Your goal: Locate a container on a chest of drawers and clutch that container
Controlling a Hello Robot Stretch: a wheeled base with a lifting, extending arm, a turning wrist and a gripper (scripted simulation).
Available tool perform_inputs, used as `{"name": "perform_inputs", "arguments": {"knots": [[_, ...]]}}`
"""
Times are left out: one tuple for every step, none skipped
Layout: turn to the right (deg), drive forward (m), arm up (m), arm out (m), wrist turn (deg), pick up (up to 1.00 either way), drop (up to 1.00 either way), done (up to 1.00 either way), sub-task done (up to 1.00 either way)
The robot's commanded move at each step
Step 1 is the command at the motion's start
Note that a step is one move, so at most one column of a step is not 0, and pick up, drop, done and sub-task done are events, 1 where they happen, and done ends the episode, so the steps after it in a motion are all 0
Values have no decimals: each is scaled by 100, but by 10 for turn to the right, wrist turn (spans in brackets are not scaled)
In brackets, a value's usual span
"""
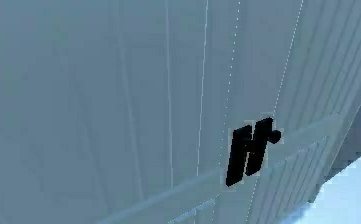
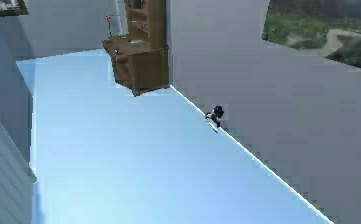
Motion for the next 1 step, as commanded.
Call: {"name": "perform_inputs", "arguments": {"knots": [[450,0,0,0,0,0,0,0,0]]}}
